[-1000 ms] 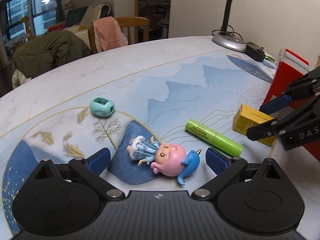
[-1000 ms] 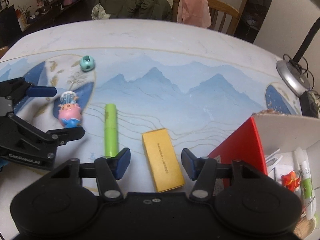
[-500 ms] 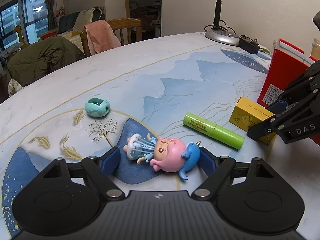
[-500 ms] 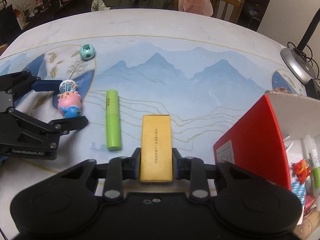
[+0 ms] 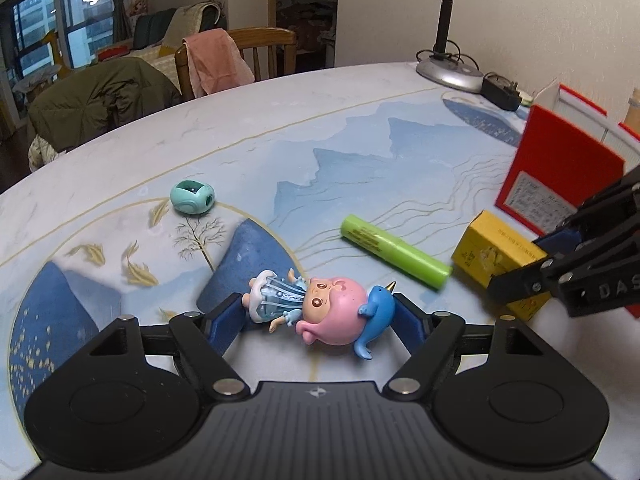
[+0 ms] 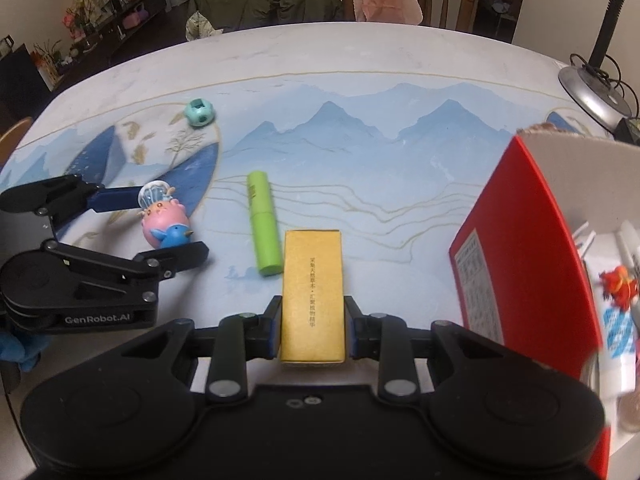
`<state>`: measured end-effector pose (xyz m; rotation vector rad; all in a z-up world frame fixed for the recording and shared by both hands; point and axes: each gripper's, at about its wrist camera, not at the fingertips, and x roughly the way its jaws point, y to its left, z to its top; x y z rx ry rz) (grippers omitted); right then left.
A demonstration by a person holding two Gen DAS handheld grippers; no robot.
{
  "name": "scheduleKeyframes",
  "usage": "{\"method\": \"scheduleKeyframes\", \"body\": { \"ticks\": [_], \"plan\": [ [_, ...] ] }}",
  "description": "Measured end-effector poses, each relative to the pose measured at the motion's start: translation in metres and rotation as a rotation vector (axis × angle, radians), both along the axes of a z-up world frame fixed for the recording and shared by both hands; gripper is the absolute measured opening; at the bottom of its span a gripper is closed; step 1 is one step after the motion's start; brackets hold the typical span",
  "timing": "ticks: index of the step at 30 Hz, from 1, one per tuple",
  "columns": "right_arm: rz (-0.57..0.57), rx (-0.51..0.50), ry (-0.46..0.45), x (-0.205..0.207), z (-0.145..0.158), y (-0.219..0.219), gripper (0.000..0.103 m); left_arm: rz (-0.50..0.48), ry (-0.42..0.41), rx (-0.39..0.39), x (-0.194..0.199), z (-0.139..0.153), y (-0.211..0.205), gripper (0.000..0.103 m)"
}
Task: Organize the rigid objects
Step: 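Carry the figurine and the yellow box with both tools to the red box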
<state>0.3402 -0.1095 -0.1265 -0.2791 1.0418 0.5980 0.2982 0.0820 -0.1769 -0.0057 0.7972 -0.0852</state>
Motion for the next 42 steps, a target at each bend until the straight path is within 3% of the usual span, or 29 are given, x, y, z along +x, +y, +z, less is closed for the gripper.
{"method": "scheduleKeyframes", "body": {
  "ticks": [25, 42],
  "plan": [
    [0.038, 0.207, -0.041, -0.064, 0.083, -0.065, 0.028, 0.126, -0.035, -0.116, -0.080, 0.098, -0.063, 0.079],
    [0.032, 0.298, -0.121, -0.046, 0.121, -0.156, 0.028, 0.072, -0.115, -0.097, -0.071, 0.153, -0.164, 0.079]
  ]
}}
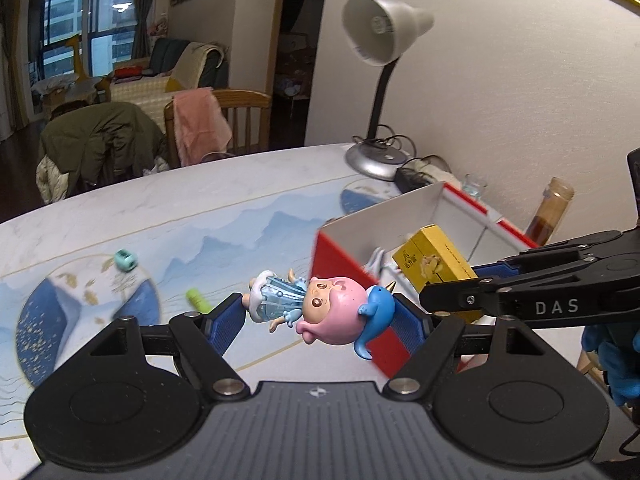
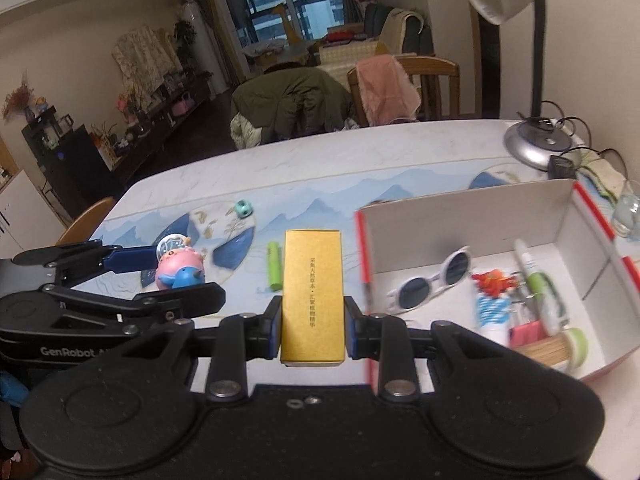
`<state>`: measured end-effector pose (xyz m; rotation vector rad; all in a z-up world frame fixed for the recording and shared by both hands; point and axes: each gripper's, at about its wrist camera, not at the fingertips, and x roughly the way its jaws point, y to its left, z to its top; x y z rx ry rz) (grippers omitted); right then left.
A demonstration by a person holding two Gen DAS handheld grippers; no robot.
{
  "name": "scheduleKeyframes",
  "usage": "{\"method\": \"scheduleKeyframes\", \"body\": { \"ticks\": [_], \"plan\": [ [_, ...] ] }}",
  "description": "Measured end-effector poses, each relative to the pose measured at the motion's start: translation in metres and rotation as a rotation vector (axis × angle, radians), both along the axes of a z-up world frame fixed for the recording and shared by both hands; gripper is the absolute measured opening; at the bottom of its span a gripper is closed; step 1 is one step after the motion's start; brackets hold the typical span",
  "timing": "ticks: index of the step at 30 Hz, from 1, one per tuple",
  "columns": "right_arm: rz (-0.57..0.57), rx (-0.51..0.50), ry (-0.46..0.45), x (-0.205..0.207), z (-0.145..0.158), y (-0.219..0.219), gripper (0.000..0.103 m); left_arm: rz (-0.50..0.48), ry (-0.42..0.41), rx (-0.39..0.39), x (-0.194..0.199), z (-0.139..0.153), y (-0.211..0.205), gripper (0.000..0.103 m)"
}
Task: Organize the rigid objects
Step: 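Carry the figurine and the yellow box with both tools to the red box, then open the left tool over the box while the right tool releases the yellow box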
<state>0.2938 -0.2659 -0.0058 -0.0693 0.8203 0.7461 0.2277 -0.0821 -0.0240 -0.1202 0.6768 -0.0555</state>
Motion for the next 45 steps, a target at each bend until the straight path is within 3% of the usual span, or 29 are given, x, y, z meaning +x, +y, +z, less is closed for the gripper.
{"method": "scheduleKeyframes", "body": {
  "ticks": [15, 22, 34, 45],
  "plan": [
    [-0.090, -0.002, -0.022, 0.044, -0.003, -0.095, 0.028, -0.095, 0.039, 0.065, 0.058, -0.009, -0.096, 0.079],
    [-0.134, -0.017, -0.015, 0.070, -0.014, -0.121, 0.028, -0.145, 0.121, 0.110, 0.094, -0.032, -0.126, 0.079],
    [-0.180, -0.103, 0.007, 0.124, -0.043, -0.130, 0.028, -0.181, 0.271, 0.184, 0.150, -0.075, -0.152, 0.079],
    [-0.148, -0.194, 0.046, 0.158, -0.073, -0.113, 0.028, -0.188, 0.387, 0.220, 0.190, -0.100, -0.161, 0.079]
  ]
}}
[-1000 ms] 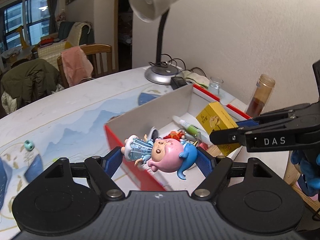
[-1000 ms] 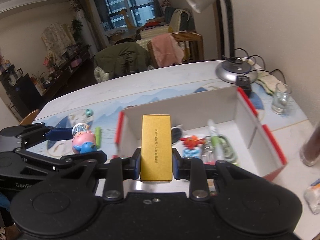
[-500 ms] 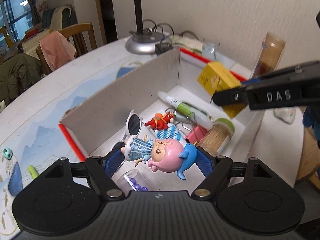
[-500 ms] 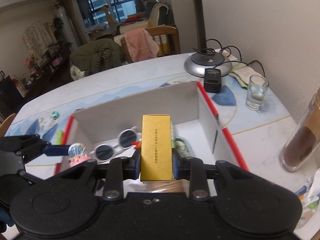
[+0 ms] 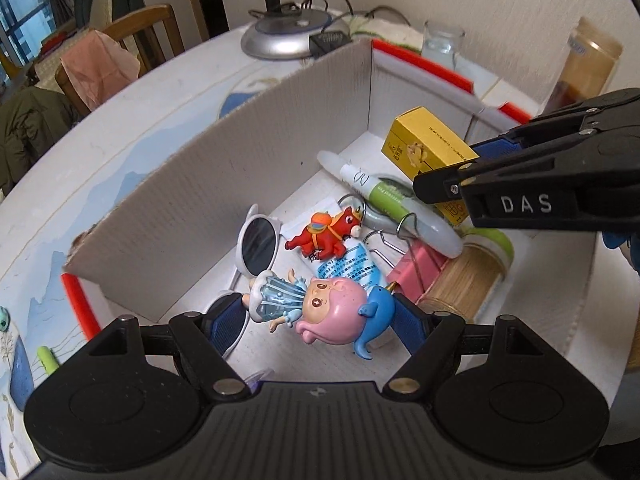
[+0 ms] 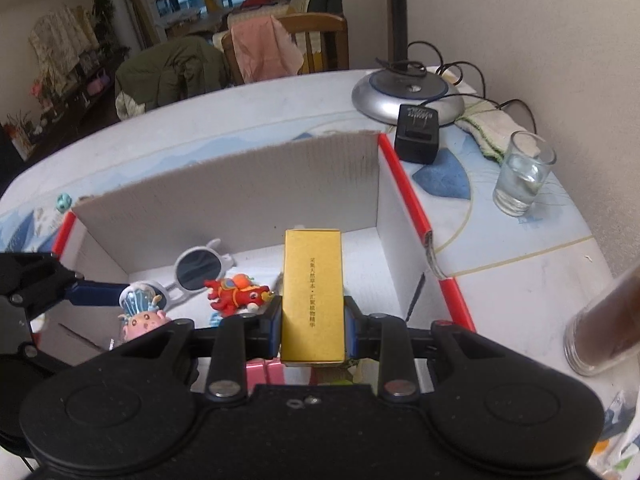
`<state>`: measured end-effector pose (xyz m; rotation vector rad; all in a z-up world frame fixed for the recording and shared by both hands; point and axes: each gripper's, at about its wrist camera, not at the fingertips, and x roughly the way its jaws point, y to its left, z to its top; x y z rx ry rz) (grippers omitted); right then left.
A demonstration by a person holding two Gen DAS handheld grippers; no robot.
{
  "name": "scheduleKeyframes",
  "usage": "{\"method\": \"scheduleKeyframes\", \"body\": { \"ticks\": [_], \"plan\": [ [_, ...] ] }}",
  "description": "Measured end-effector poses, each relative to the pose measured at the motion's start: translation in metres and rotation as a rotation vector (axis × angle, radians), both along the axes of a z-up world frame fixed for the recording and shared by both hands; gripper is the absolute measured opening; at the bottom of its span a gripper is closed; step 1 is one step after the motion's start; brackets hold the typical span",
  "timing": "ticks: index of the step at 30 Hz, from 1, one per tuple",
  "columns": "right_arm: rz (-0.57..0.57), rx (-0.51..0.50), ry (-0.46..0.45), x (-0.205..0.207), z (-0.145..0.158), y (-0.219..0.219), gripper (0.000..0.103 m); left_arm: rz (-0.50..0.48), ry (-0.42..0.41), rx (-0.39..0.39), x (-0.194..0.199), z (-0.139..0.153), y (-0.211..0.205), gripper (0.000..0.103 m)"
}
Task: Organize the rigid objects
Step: 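Open the left tool over the box while the right tool releases the yellow box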
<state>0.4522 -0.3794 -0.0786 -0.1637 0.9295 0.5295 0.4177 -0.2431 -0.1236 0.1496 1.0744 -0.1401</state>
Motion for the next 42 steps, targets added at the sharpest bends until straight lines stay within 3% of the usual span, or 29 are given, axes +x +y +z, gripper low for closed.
{"method": "scheduleKeyframes", "body": {
  "ticks": [4, 16, 27, 33, 42],
  "plan": [
    [0.018, -0.017, 0.010, 0.003, -0.006, 0.004, 0.028, 0.001, 0.045, 0.013, 0.010, -0.009, -0.001, 0.079],
    [0.029, -0.002, 0.034, 0.008, -0.012, -0.002, 0.031, 0.064, 0.124, -0.130, 0.027, -0.016, 0.017, 0.079],
    [0.019, -0.002, 0.039, 0.004, -0.014, -0.009, 0.036, 0.062, 0.124, -0.125, 0.025, -0.015, 0.018, 0.079],
    [0.024, -0.002, 0.043, -0.004, -0.013, -0.011, 0.044, 0.053, 0.115, -0.106, 0.019, -0.012, 0.013, 0.079],
    [0.015, 0.008, 0.021, -0.020, -0.002, -0.017, 0.057, 0.066, 0.060, -0.139, 0.003, 0.000, 0.017, 0.079]
  ]
}}
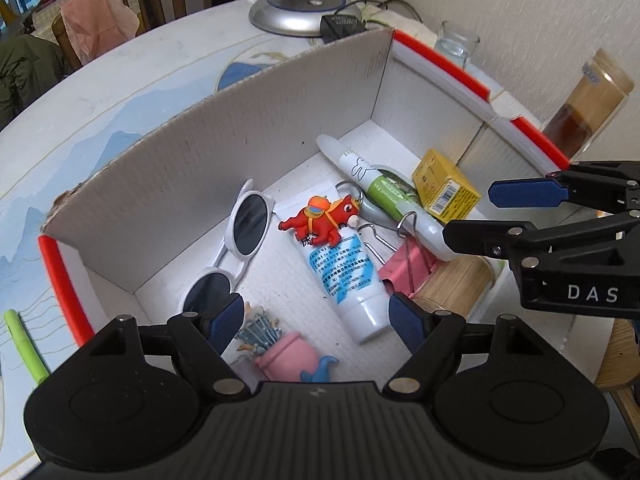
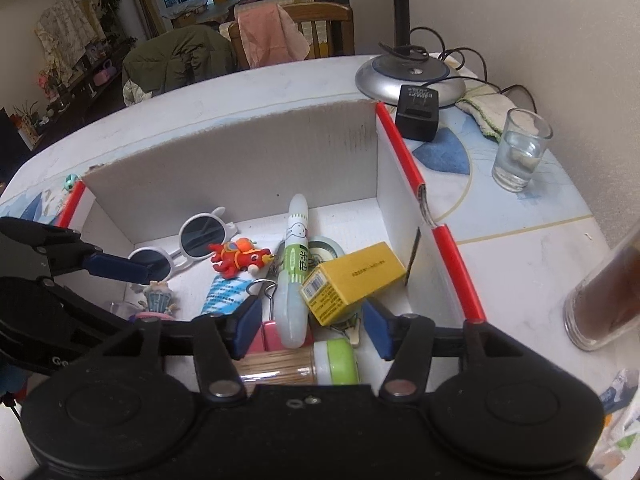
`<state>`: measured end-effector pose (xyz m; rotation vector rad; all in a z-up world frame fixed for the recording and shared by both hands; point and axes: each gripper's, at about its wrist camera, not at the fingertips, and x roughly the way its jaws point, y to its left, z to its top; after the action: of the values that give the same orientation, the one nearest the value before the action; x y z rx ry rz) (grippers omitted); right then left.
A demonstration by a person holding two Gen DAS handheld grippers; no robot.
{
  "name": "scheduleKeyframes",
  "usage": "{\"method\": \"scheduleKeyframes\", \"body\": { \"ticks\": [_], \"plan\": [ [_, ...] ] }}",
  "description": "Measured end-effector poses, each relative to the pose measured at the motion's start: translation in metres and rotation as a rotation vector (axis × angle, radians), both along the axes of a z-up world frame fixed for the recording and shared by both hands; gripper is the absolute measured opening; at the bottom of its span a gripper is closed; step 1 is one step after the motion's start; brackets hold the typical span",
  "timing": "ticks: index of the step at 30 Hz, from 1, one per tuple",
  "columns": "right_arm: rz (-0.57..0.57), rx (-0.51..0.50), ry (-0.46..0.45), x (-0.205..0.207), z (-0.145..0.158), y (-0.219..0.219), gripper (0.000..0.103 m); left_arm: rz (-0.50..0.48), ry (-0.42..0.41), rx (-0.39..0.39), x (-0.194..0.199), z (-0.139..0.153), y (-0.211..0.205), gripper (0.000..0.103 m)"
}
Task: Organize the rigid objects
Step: 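Open the left tool over the box while the right tool releases the yellow box, then withdraw both tools from the box back over the mat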
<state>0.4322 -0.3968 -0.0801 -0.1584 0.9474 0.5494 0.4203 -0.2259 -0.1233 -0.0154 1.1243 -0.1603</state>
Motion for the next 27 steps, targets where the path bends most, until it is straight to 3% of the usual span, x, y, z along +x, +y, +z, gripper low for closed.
{"method": "scheduleKeyframes", "body": {
  "ticks": [13, 18, 27],
  "plan": [
    [0.006, 0.074, -0.054, -0.034, 0.035, -0.004, 0.064, 0.042, -0.166, -0.048, -0.048, 0.048, 0.013, 0.079],
    [0.018, 0.098, -0.095, -0.052, 0.050, 0.002, 0.064, 0.069, -0.235, -0.068, -0.071, 0.066, 0.026, 0.079],
    [0.049, 0.144, -0.136, -0.088, 0.070, 0.031, 0.074, 0.115, -0.327, -0.083, -0.117, 0.089, 0.067, 0.079]
  ]
}}
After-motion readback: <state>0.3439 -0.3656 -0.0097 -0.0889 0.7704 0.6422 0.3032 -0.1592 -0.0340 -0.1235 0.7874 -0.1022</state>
